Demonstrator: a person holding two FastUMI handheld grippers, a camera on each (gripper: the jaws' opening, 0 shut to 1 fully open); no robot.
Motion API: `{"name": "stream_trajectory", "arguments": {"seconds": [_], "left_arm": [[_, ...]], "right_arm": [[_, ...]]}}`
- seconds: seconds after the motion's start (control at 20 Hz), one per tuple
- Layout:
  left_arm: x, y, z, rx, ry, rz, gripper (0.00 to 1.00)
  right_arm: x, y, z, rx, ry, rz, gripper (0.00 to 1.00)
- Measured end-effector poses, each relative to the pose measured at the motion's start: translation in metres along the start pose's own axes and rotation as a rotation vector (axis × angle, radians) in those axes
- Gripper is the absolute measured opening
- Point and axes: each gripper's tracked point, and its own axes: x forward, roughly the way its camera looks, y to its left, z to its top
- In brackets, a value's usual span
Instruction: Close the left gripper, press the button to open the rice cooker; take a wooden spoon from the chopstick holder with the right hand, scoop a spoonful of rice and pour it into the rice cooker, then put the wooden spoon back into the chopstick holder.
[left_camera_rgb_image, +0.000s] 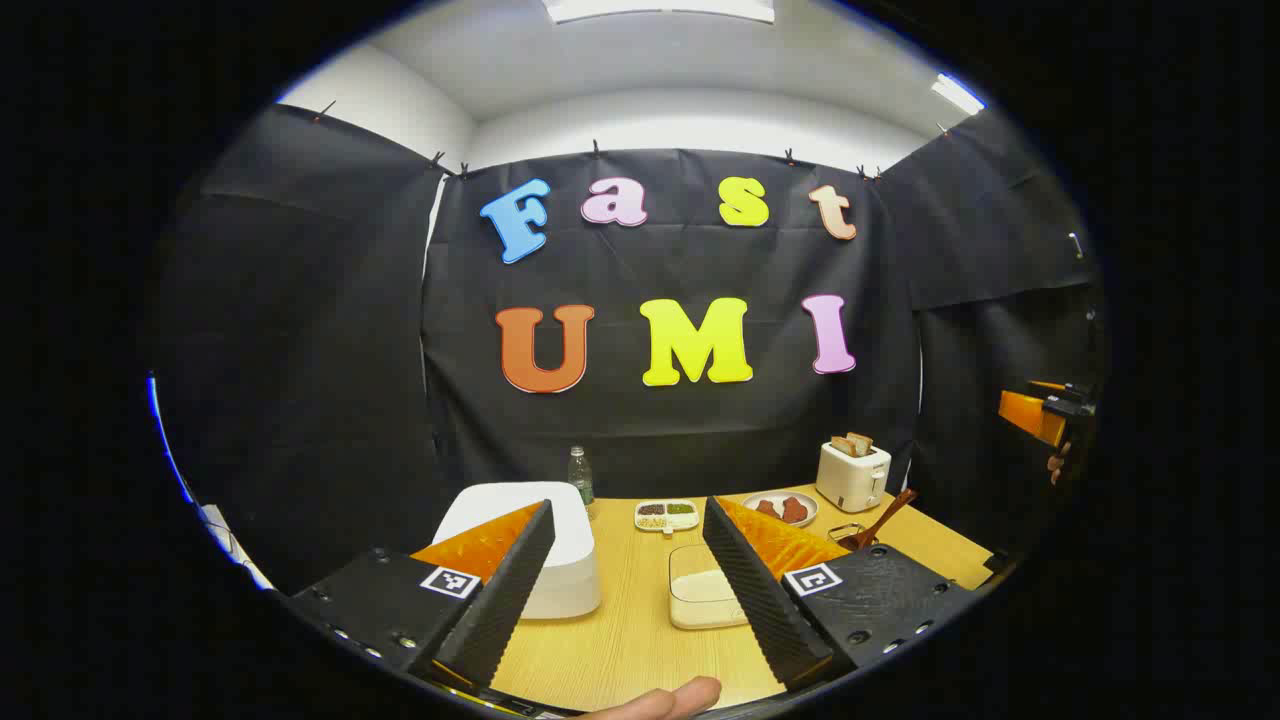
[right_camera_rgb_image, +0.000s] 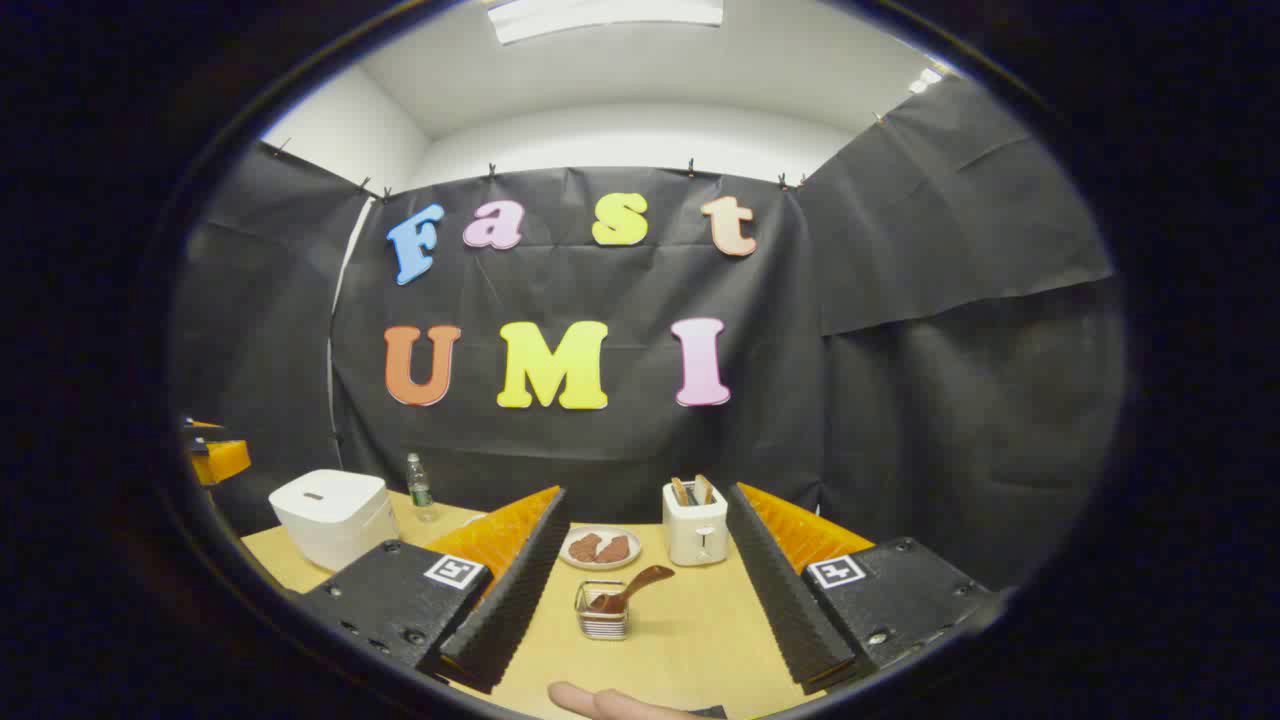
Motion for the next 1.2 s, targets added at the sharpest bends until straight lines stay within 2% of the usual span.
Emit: {"name": "stream_trajectory", "arguments": {"seconds": [0.15, 0.55, 0.8, 1.0, 1.2], "left_arm": [[0.003, 0.007, 0.000, 0.008, -0.010, 0.029, 0.95], [0.005, 0.007, -0.002, 0.012, -0.016, 0.011, 0.95], [0.012, 0.017, -0.009, -0.026, 0.003, 0.016, 0.95], [0.033, 0.035, -0.012, -0.023, -0.012, 0.031, 0.95], [0.060, 0.059, -0.021, -0.003, 0.003, 0.080, 0.94]], "right_arm": [[0.001, -0.001, -0.004, 0.015, 0.016, 0.009, 0.99], [0.002, -0.002, -0.011, 0.022, 0.008, 0.014, 1.00], [0.003, 0.002, -0.021, 0.024, 0.024, 0.027, 1.00], [0.004, 0.005, -0.028, 0.019, 0.020, 0.036, 1.00], [0.008, 0.006, -0.038, 0.029, 0.037, 0.054, 1.00]]}}
